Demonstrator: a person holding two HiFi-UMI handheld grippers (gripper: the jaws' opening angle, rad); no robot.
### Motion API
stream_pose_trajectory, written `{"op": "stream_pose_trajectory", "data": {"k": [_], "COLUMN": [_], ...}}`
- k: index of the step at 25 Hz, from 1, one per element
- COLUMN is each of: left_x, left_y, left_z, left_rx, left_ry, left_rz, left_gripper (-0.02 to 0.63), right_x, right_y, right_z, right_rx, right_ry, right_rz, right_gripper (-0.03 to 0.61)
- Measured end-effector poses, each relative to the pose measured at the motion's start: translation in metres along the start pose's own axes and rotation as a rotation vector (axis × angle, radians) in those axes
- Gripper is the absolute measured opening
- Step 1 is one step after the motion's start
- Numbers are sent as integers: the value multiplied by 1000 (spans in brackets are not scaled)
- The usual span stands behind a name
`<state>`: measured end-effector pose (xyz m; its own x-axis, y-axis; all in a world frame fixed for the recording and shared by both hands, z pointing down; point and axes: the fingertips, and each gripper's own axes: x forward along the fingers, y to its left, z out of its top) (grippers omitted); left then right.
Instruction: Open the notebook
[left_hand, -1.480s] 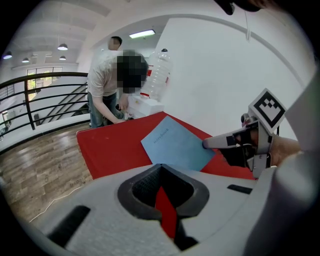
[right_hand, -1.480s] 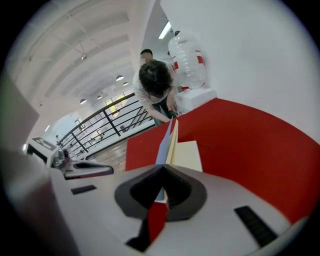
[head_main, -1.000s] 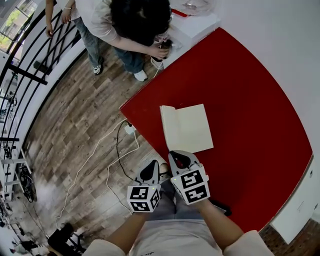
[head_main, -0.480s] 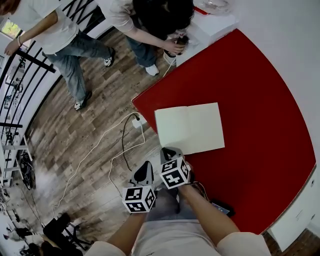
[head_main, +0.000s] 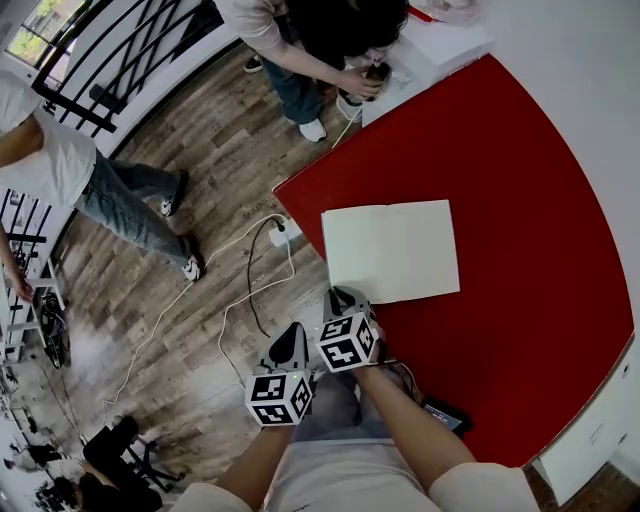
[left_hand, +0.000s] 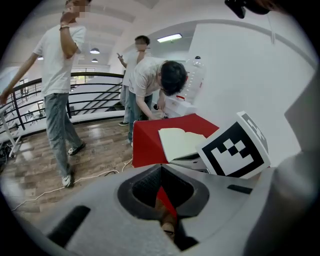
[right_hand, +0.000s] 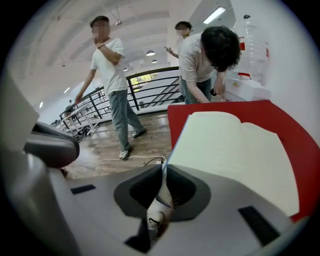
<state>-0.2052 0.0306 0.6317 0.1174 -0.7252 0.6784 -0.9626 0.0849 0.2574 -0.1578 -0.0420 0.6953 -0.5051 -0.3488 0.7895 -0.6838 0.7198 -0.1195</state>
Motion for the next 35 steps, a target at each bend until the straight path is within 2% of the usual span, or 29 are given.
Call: {"op": "stream_pose_trajectory", "data": {"k": [8,15,21,26,30,35], "left_x": [-2,-6,-7,-10,-20,-27], "left_y": [-2,-3,-4,-22,-52,-91], "left_z": [4,2,5,22,34,50], "left_rx": [11,25,35,72,92,136], "left_ry": [-2,4,-3,-23,-21,-30], "left_rz": [-16,-24,-34,-71,-134,-202], "left_gripper": [6,6,6,6,6,6], "right_x": [0,-1,-22,-72,-126,-181], "right_y": [3,7,9,-15,-32,-59], "right_z": [-2,-2,11,20,26,27], "right_rx": [87,108,165,129,95,111], "right_ry": [15,12,-62,-120,-160,-206], "right_rz": [46,73,115,71,31,-42], "right_gripper": [55,91,91,91,89,78]}}
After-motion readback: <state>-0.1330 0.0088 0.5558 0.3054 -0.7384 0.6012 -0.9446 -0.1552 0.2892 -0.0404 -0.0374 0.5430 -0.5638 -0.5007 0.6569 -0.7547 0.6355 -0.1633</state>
